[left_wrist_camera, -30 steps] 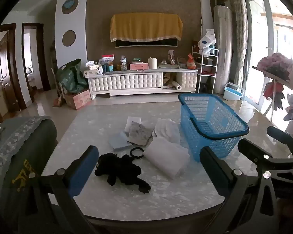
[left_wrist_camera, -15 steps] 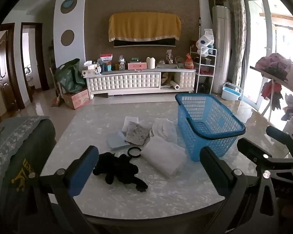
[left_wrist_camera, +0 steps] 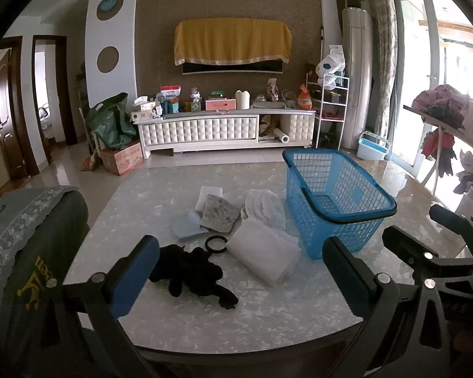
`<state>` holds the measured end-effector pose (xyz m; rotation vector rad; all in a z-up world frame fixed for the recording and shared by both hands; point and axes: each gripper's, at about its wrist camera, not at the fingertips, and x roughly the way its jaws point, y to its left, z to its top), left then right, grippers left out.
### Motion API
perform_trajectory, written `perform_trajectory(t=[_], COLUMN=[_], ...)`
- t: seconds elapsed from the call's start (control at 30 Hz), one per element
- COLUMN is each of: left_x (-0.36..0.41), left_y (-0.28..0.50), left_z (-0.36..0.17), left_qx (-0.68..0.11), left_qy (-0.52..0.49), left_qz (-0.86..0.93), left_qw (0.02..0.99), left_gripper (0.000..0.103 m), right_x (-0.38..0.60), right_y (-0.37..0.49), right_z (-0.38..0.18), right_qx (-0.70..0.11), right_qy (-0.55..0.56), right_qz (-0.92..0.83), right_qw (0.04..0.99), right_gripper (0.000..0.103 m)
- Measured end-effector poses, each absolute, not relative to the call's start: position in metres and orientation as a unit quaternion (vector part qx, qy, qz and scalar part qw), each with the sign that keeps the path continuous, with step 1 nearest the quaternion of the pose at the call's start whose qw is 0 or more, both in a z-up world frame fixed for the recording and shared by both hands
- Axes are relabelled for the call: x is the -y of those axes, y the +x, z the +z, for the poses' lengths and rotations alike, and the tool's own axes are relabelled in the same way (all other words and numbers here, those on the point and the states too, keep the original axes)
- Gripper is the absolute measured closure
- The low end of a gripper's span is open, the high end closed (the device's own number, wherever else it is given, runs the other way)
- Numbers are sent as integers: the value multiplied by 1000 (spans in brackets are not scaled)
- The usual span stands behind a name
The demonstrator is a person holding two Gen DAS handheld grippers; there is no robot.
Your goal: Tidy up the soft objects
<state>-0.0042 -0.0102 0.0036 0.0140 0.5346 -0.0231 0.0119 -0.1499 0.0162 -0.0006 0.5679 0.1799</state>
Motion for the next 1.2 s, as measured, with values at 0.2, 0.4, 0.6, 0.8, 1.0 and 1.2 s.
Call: perform_trajectory(t=[0.2, 0.4, 0.6, 0.8, 1.0, 1.2], left_x=[7, 4, 5, 5, 5, 5], left_y=[-2, 0, 1, 1, 1, 1], left_z=[2, -2, -2, -3, -3, -4], left_qx=[-267, -269, -269, -270, -269, -269], left_qy=[4, 4, 5, 6, 6, 6], left_qz=[-13, -15, -15, -15, -15, -16], left_qw=[964, 963, 963, 963, 963, 963], left_gripper=[0, 0, 0, 0, 0, 0], right_x=[149, 149, 148, 149, 149, 149], right_y=[11, 12, 12, 12, 11, 11], right_z=[16, 15, 15, 15, 14, 14], right_qx=[-281, -283, -282, -283, -283, -283], right_qy=[-1, -1, -1, -1, -2, -1], right_qz=[89, 88, 87, 87, 87, 87], right_qw=[956, 955, 956, 955, 955, 955], right_gripper=[0, 0, 0, 0, 0, 0])
